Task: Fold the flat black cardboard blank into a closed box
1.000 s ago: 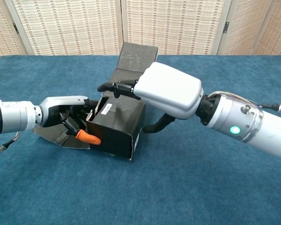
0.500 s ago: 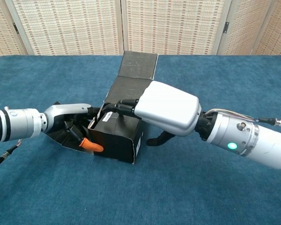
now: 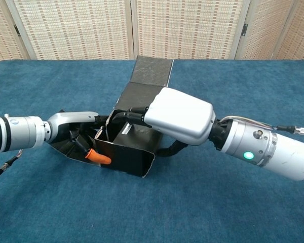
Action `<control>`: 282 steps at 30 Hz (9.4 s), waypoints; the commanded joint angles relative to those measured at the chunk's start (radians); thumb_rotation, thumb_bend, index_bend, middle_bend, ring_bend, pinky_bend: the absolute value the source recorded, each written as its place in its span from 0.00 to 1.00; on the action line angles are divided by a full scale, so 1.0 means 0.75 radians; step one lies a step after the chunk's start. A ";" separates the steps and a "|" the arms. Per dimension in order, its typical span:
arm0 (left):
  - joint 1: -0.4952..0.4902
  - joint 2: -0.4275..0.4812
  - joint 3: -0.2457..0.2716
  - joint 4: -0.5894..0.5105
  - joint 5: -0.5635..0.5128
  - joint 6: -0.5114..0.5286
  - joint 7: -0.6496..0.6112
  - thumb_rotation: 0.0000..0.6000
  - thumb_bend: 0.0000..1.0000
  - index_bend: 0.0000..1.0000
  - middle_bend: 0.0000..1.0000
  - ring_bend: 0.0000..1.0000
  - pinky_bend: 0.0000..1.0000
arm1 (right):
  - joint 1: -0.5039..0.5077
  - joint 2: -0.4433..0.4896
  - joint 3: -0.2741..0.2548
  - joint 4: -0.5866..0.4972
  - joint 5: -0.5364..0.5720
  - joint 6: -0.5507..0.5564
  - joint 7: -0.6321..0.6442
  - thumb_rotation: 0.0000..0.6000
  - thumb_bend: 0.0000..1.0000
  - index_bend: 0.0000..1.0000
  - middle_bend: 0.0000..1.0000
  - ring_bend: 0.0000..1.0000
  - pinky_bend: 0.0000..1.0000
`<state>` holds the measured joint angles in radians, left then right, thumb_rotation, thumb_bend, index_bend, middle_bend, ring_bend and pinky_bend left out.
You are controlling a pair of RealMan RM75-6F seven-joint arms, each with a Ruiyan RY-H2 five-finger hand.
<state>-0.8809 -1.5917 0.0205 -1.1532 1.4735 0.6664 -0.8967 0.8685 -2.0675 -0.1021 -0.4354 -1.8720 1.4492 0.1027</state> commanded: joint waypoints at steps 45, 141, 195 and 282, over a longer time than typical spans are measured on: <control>0.029 -0.017 -0.033 -0.012 0.003 -0.004 0.031 1.00 0.23 0.14 0.22 0.59 0.85 | 0.114 0.045 -0.020 -0.091 0.030 -0.158 -0.045 1.00 0.19 0.50 0.46 0.74 1.00; 0.347 0.212 -0.165 -0.535 -0.181 0.355 0.657 1.00 0.23 0.00 0.00 0.00 0.17 | -0.320 0.637 0.182 -1.501 0.927 -0.620 0.255 1.00 0.00 0.00 0.08 0.65 1.00; 0.384 0.275 -0.143 -0.512 -0.061 0.406 0.390 1.00 0.23 0.00 0.00 0.00 0.17 | -0.234 -0.269 0.651 -0.717 1.026 -0.632 0.332 1.00 0.02 0.08 0.31 0.65 1.00; 0.222 -0.284 0.028 0.543 0.574 1.120 0.813 1.00 0.32 0.44 0.46 0.85 0.94 | -0.328 0.287 0.477 -1.239 0.812 -0.840 0.587 1.00 0.20 0.39 0.56 0.72 1.00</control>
<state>-0.7133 -1.7704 0.0266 -0.7932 1.8967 1.4896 -0.2699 0.6169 -1.8420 0.2607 -1.3837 -1.2536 0.8219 0.5291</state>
